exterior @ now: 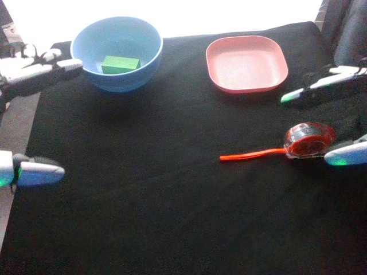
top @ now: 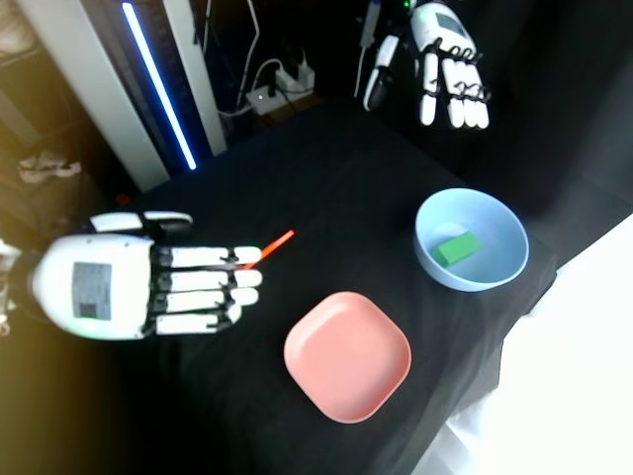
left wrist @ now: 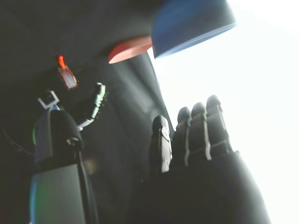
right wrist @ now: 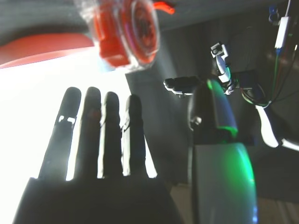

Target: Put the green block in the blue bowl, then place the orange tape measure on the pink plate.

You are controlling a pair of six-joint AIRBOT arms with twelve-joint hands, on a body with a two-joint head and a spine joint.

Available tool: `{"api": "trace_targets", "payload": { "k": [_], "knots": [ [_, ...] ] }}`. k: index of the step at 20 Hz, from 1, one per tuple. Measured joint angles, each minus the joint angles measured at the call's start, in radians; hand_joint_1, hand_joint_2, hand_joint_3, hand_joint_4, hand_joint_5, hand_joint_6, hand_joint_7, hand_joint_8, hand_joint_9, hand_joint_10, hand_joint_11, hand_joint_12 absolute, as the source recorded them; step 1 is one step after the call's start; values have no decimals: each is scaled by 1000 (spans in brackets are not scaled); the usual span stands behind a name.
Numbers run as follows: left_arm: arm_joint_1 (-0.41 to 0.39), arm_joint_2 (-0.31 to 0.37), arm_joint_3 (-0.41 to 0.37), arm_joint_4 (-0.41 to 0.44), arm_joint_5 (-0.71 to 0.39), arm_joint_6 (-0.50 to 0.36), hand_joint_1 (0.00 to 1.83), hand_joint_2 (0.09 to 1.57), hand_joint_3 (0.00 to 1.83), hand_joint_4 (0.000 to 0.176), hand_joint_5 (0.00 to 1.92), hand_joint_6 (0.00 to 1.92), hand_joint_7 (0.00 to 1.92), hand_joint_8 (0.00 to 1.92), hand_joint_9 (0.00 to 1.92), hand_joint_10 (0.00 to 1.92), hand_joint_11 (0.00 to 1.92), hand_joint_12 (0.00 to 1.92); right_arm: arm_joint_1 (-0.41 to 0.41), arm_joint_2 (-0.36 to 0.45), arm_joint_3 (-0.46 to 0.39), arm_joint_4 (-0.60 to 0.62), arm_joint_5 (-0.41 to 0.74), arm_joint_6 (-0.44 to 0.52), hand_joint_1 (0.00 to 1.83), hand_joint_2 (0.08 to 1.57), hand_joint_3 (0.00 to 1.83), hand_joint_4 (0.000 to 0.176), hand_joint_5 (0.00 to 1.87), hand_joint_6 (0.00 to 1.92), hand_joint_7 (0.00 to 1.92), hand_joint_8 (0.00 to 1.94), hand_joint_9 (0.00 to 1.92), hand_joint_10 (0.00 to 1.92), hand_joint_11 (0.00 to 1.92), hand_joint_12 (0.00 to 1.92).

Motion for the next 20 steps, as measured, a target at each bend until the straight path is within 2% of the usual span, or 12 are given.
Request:
{"api": "trace_targets", "payload": {
  "k": [1, 2, 3, 5, 7, 11, 12, 13, 14, 16, 17, 20],
  "knots": [
    [15, 0, -3, -12, -15, -6, 714, 864, 0, 115, 164, 1, 34, 0, 0, 0, 10, 6, 0, -2, 0, -9, -6, 0, 1160, 980, 0, 0, 711, 7, 796, 58, 771, 237, 320, 1306],
    [25, 0, -5, -17, -29, -14, 720, 872, 0, 112, 165, 1, 38, 2, 0, 0, 26, 13, 0, -5, 0, -18, -13, 0, 1161, 972, 1, 16, 739, 4, 824, 58, 739, 398, 350, 1315],
    [32, 0, -5, -25, -41, -17, 734, 873, 0, 107, 169, 2, 36, 0, 0, 0, 11, 8, 0, -9, 0, -17, -18, 0, 1203, 961, 0, 3, 804, 4, 885, 66, 697, 616, 389, 1303],
    [32, 0, -5, -32, -48, -19, 734, 873, 0, 101, 169, 2, 39, 2, 0, 0, 9, 8, 0, -13, 0, -17, -24, 0, 1205, 960, 0, 0, 833, 6, 906, 68, 711, 648, 438, 1277],
    [40, 0, -8, -34, -54, -21, 726, 871, 0, 127, 165, 0, 46, 3, 0, 0, 49, 28, 1, -26, 17, -16, -31, 0, 1227, 957, 0, 0, 863, 2, 925, 86, 650, 916, 471, 1418],
    [45, -1, -8, -41, -61, -26, 739, 868, 0, 129, 162, 0, 56, 5, 13, 4, 65, 43, 5, -50, 43, -13, -68, 2, 1246, 967, 0, 0, 899, 1, 902, 183, 628, 1128, 549, 1513],
    [48, -1, -8, -40, -63, -28, 754, 857, 5, 141, 171, 0, 72, 2, 31, 3, 15, 232, 8, -54, 52, -14, -73, 3, 1267, 1095, 6, 0, 979, 577, 951, 1035, 739, 1195, 688, 1533],
    [50, -2, -8, -39, -66, -28, 754, 857, 5, 141, 171, 0, 72, 2, 31, 3, 15, 232, 10, -57, 55, -10, -74, 3, 1267, 1095, 6, 0, 979, 577, 951, 1035, 739, 1195, 688, 1533],
    [55, -3, -8, -41, -69, -32, 747, 844, 1, 159, 174, 0, 76, 1, 28, 0, 0, 275, 13, -62, 59, -10, -81, 5, 1346, 1147, 0, 0, 924, 815, 895, 1220, 834, 1377, 659, 1518],
    [55, -9, -8, -42, -72, -36, 763, 836, 0, 155, 176, 1, 77, 2, 30, 2, 0, 272, 15, -68, 68, -11, -88, 6, 1369, 1147, 0, 0, 944, 847, 861, 1208, 849, 1377, 728, 1389],
    [57, -11, -8, -42, -73, -37, 768, 830, 0, 167, 180, 1, 82, 2, 31, 1, 0, 294, 15, -70, 69, -10, -89, 6, 1375, 1127, 0, 0, 1019, 742, 865, 1167, 898, 1336, 813, 1402],
    [69, -13, -8, -45, -81, -44, 758, 833, 0, 156, 183, 1, 84, 1, 28, 0, 0, 277, 28, -71, 69, -16, -98, 4, 1383, 1111, 0, 0, 1071, 589, 889, 1155, 940, 1298, 934, 1367]
  ]
}}
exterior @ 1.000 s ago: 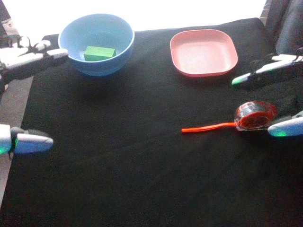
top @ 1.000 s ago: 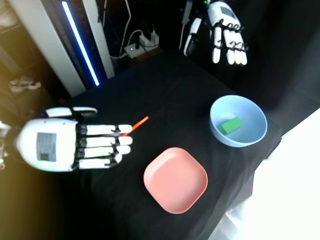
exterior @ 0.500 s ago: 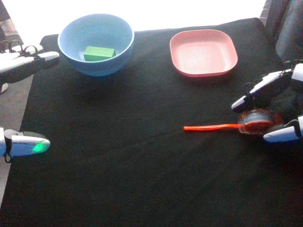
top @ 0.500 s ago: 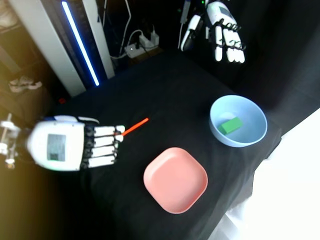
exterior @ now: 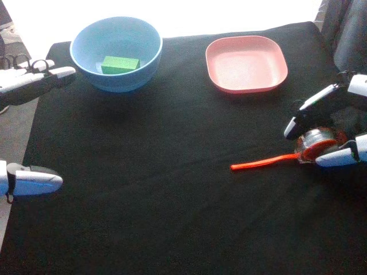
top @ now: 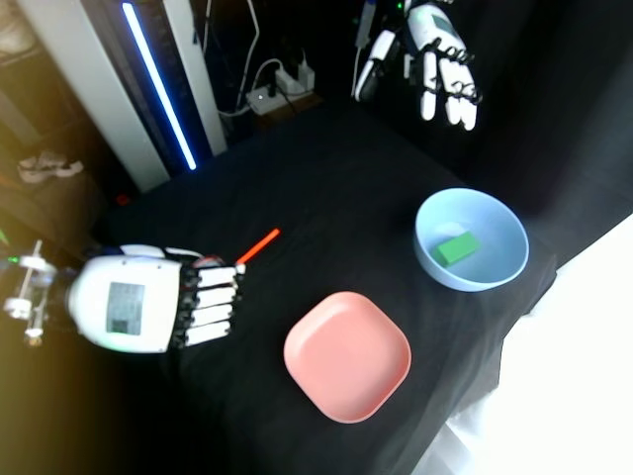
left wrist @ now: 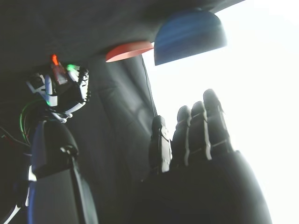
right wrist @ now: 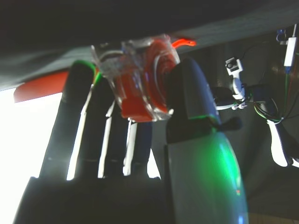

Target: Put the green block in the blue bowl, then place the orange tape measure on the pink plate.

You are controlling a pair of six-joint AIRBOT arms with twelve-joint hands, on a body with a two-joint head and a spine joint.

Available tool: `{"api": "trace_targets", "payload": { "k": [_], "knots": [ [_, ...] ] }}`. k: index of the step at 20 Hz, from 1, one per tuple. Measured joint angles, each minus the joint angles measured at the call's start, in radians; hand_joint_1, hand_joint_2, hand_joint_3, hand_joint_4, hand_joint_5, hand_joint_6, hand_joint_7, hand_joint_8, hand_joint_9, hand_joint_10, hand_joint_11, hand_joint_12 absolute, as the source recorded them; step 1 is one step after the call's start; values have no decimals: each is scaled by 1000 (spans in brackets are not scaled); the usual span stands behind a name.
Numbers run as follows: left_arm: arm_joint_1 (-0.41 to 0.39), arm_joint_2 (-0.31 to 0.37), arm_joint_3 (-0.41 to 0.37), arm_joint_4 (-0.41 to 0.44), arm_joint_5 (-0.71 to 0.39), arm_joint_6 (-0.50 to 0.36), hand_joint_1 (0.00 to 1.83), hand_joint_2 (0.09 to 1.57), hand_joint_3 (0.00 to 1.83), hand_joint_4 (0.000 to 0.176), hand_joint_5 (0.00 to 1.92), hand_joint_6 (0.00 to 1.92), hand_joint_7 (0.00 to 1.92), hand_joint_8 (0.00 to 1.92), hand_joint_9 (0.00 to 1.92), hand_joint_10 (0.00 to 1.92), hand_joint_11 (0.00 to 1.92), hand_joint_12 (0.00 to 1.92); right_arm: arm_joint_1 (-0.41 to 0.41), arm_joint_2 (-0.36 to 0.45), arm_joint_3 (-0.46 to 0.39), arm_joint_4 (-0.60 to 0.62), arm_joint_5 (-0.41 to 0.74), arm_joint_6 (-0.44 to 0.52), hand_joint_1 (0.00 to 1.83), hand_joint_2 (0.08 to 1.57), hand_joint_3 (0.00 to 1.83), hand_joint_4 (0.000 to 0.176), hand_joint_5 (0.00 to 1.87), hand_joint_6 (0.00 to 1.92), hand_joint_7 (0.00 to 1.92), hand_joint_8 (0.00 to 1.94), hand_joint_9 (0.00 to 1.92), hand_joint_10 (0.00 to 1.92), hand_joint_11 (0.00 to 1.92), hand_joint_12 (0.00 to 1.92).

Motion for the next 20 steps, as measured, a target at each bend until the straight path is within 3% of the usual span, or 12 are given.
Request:
{"api": "trace_targets", "payload": {
  "k": [1, 6, 7, 8, 10, 13, 14, 15, 17, 18, 19, 20],
  "knots": [
    [10, 0, 0, -9, -3, -3, 753, 835, 0, 160, 175, 0, 73, 0, 12, 0, 0, 228, 13, 0, 0, -5, -7, -3, 1270, 1117, 0, 0, 1180, 363, 894, 1385, 954, 1514, 840, 1874],
    [39, 0, -8, -32, -19, -8, 750, 837, 0, 157, 187, 2, 96, 2, 40, 4, 0, 332, 92, 40, -20, -3, 77, -12, 1283, 1088, 0, 0, 1221, 269, 988, 1260, 1017, 1268, 884, 1659],
    [48, 0, -8, -41, -34, -9, 750, 839, 1, 146, 187, 1, 101, 2, 49, 4, 0, 353, 151, 46, -20, 2, 82, -49, 1230, 1018, 0, 0, 1280, 385, 1022, 1360, 993, 1696, 999, 1861],
    [56, 0, -10, -41, -46, -10, 752, 837, 0, 156, 188, 0, 95, 2, 42, 1, 0, 323, 191, 47, -17, 14, 97, -67, 1219, 1006, 0, 0, 1274, 450, 1043, 1318, 978, 1823, 1021, 1909],
    [64, 0, -11, -41, -56, -13, 764, 829, 0, 172, 199, 4, 102, 4, 49, 4, 0, 311, 269, 28, 26, 22, 119, -87, 1213, 1013, 2, 0, 1234, 539, 1065, 1411, 1062, 1917, 1113, 1921],
    [64, 0, -11, -52, -60, -13, 762, 831, 0, 173, 204, 2, 102, 0, 54, 2, 0, 335, 309, -48, 102, 75, 111, -95, 1205, 1033, 0, 0, 1171, 656, 987, 1539, 971, 1921, 1028, 1921],
    [64, 0, -11, -48, -62, -13, 769, 834, 0, 168, 209, 3, 96, 1, 53, 2, 0, 332, 326, -112, 161, 84, 78, -97, 1291, 1010, 0, 0, 1280, 342, 1231, 762, 1115, 1226, 986, 1464],
    [64, 0, -11, -47, -61, -13, 777, 827, 0, 163, 214, 3, 111, 3, 72, 6, 0, 380, 338, -140, 187, 87, 52, -97, 1385, 1016, 0, 0, 1179, 530, 1333, 321, 1092, 1130, 995, 1260],
    [64, 0, -11, -45, -62, -13, 751, 824, 0, 150, 219, 2, 115, 1, 75, 3, 0, 361, 368, -219, 269, 110, -17, -98, 1296, 976, 1, 0, 1282, 458, 1459, 168, 1263, 864, 1072, 1268],
    [64, -1, -11, -47, -62, -13, 747, 819, 0, 153, 221, 2, 115, 1, 74, 2, 0, 359, 375, -252, 305, 116, -53, -98, 1293, 990, 0, 0, 1187, 647, 1509, 60, 1389, 624, 1184, 1089],
    [64, -2, -9, -45, -61, -14, 747, 819, 0, 153, 221, 2, 115, 1, 74, 2, 0, 359, 379, -278, 335, 115, -84, -98, 1293, 990, 0, 0, 1187, 647, 1509, 60, 1389, 624, 1184, 1089],
    [64, -6, -5, -46, -61, -16, 752, 815, 0, 150, 233, 5, 123, 3, 87, 5, 0, 385, 379, -307, 368, 114, -136, -99, 1385, 1007, 4, 0, 1098, 711, 1465, 2, 1220, 842, 1153, 912]
  ]
}}
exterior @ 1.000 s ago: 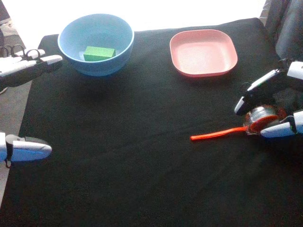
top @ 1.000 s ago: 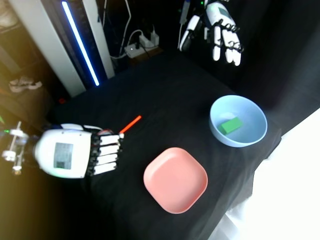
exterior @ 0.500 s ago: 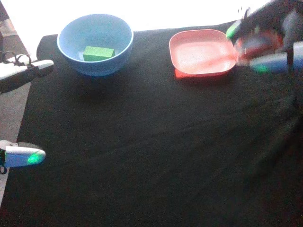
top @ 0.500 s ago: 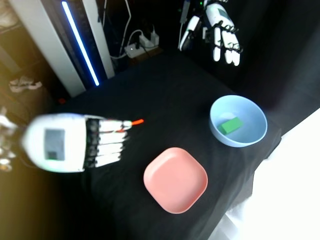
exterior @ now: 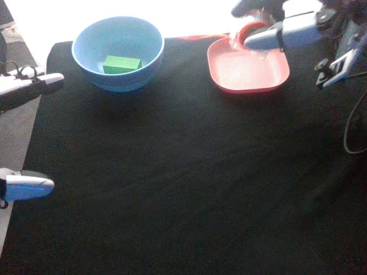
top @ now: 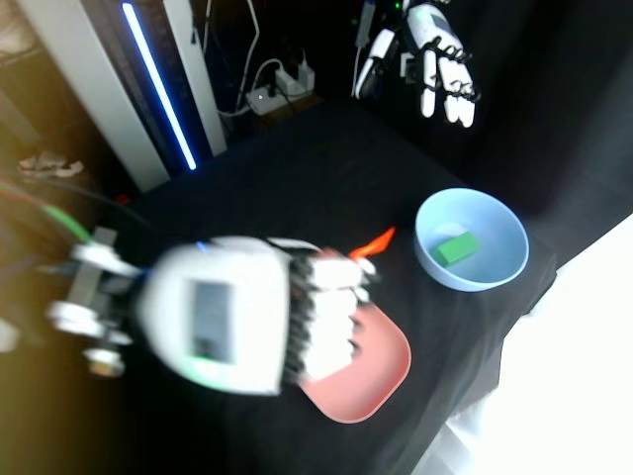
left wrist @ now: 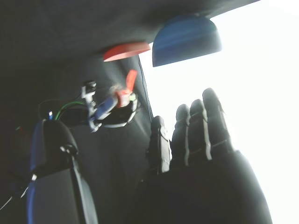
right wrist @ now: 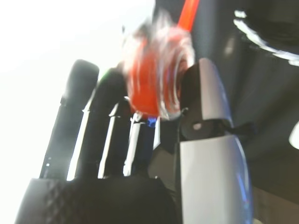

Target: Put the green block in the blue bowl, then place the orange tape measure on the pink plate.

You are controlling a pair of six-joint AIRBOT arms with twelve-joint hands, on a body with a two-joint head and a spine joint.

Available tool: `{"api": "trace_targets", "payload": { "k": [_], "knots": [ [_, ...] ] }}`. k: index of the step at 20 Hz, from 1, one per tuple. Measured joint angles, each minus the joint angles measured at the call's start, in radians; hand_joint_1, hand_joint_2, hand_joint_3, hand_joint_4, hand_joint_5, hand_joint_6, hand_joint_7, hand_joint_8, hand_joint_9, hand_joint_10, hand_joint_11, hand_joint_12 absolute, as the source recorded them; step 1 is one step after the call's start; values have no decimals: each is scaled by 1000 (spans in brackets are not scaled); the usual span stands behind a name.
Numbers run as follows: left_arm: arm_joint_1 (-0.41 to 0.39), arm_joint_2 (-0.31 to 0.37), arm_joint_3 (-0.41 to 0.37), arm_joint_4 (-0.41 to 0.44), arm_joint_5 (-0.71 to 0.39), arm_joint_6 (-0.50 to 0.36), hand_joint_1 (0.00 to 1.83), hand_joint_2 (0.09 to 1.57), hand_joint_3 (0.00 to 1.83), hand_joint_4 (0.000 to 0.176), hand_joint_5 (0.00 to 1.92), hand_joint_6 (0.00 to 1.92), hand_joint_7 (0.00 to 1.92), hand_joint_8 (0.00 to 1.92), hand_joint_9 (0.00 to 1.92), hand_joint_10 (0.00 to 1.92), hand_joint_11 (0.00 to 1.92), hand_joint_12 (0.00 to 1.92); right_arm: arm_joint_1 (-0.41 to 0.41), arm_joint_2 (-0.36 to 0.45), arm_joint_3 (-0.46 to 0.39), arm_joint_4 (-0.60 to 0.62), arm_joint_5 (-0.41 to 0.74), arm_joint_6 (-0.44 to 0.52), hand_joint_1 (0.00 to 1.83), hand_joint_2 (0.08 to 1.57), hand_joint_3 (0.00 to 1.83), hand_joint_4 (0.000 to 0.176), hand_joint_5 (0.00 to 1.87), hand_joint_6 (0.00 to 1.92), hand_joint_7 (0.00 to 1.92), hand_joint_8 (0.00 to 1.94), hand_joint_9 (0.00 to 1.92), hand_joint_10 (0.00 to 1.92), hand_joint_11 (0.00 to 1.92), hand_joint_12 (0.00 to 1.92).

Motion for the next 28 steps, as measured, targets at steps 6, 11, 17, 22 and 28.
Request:
{"api": "trace_targets", "payload": {
  "k": [6, 11, 17, 22, 28],
  "knots": [
    [-1, -8, 3, 7, 6, -5, 729, 835, 5, 110, 235, 1, 116, 0, 26, 12, 0, 88, 0, -65, 71, -146, -206, 8, 1517, 1033, 0, 0, 1047, 536, 1250, 442, 1237, 758, 829, 1396],
    [-2, -8, 4, 8, 5, -6, 725, 829, 0, 103, 259, 6, 126, 3, 29, 6, 8, 5, 8, -77, 97, -182, -231, 39, 962, 823, 0, 160, 55, 0, 115, 0, 97, 7, 25, 526],
    [-3, -16, 7, 3, -9, -11, 755, 820, 0, 129, 267, 6, 134, 5, 64, 17, 90, 46, 29, -7, 7, -152, -120, 99, 766, 800, 9, 176, 0, 0, 0, 0, 0, 0, 0, 0],
    [19, -16, -14, -24, -122, -12, 715, 821, 0, 72, 181, 4, 130, 0, 50, 1, 0, 225, -47, 296, -286, 134, 247, -13, 722, 762, 0, 176, 0, 0, 0, 0, 0, 0, 0, 0],
    [132, -5, -69, -60, -243, -12, 658, 795, 0, 176, 43, 0, 0, 0, 0, 0, 0, 79, -392, 377, -510, 355, 579, -59, 825, 721, 0, 176, 0, 0, 0, 0, 0, 0, 0, 0]
  ]
}}
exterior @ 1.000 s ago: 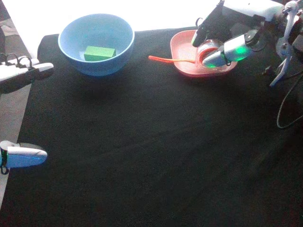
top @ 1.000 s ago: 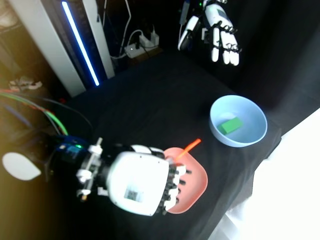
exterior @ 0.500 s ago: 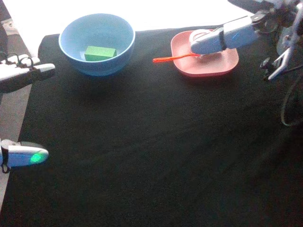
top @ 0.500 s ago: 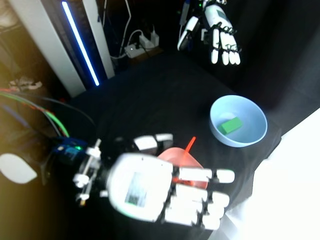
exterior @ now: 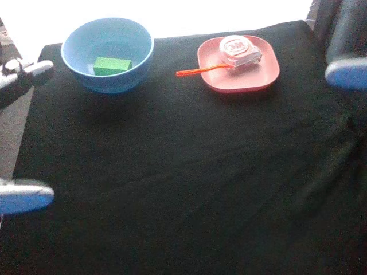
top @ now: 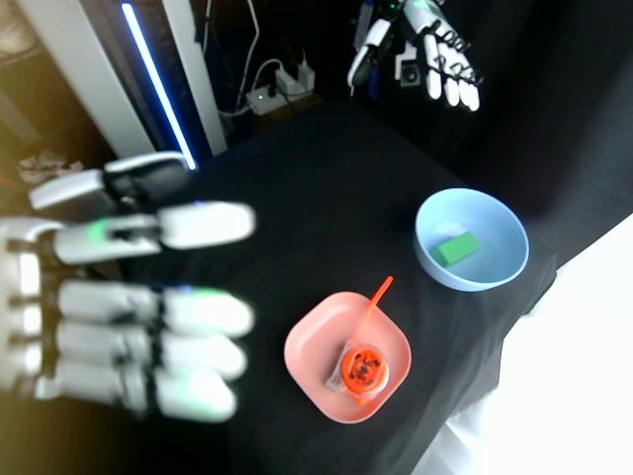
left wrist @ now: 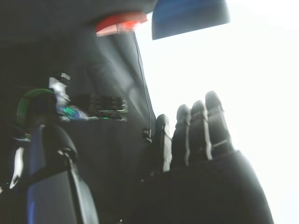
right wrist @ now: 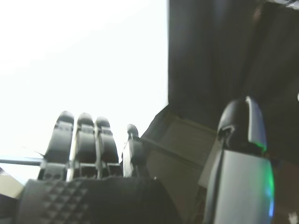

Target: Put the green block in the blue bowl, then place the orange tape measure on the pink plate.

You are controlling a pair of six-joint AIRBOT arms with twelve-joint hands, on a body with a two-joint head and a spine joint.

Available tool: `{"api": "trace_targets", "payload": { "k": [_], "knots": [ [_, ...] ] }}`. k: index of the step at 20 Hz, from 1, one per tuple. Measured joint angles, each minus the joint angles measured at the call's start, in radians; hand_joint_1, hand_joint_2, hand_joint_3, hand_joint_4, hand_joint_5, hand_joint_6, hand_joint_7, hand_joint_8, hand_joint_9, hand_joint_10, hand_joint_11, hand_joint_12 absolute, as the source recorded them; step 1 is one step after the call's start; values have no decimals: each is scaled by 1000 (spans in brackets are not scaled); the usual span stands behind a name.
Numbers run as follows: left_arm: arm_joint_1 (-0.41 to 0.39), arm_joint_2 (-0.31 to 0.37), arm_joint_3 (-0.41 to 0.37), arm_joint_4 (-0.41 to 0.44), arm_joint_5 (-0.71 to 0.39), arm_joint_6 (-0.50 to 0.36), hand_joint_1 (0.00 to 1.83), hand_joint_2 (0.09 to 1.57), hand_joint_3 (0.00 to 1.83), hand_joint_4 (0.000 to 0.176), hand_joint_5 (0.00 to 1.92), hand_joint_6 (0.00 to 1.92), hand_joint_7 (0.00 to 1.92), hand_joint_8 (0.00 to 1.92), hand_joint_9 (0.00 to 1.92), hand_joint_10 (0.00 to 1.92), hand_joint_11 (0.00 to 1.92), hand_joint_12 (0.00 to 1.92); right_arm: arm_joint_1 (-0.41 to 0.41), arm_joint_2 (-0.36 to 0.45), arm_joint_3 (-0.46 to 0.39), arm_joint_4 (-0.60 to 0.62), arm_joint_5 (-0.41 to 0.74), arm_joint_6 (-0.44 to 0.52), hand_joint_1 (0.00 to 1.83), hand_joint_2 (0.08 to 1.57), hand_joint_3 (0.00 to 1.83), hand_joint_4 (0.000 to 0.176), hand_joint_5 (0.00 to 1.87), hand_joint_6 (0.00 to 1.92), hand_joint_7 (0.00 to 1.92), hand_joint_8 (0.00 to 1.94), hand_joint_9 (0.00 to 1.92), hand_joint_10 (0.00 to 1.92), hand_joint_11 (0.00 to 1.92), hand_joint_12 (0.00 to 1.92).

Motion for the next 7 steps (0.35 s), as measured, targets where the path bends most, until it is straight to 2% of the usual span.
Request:
{"api": "trace_targets", "payload": {
  "k": [1, 3, 4, 5, 6, 7],
  "knots": [
    [15, 0, -3, -18, -29, 0, 593, 823, 0, 176, 9, 1, 0, 0, 14, 0, 0, 252, -49, 11, -29, 54, 55, -8, 813, 680, 0, 176, 0, 0, 0, 0, 0, 0, 0, 0],
    [20, 11, -19, -61, -67, 9, 438, 918, 6, 176, 0, 0, 0, 0, 0, 0, 0, 511, -148, 35, -71, 155, 166, -18, 712, 694, 0, 176, 0, 0, 0, 0, 0, 0, 0, 0],
    [18, 11, -19, -63, -79, 11, 405, 944, 6, 176, 0, 0, 0, 0, 0, 0, 0, 380, -190, 42, -87, 200, 208, -18, 714, 694, 0, 176, 0, 0, 0, 0, 0, 0, 0, 0],
    [16, 10, -19, -62, -82, 11, 411, 978, 8, 176, 0, 0, 0, 0, 0, 0, 0, 332, -215, 43, -98, 232, 239, -19, 737, 680, 0, 176, 0, 0, 0, 0, 0, 0, 0, 0],
    [8, 5, -19, -54, -81, 12, 426, 975, 2, 176, 0, 0, 0, 0, 34, 6, 0, 439, -226, 43, -106, 259, 252, -22, 737, 681, 0, 176, 0, 0, 0, 0, 0, 0, 0, 0],
    [-5, -9, -19, -39, -81, 15, 338, 961, 0, 176, 0, 0, 0, 0, 84, 11, 0, 606, -226, 43, -106, 262, 270, -22, 757, 665, 0, 176, 0, 0, 0, 0, 0, 0, 0, 0]
  ]
}}
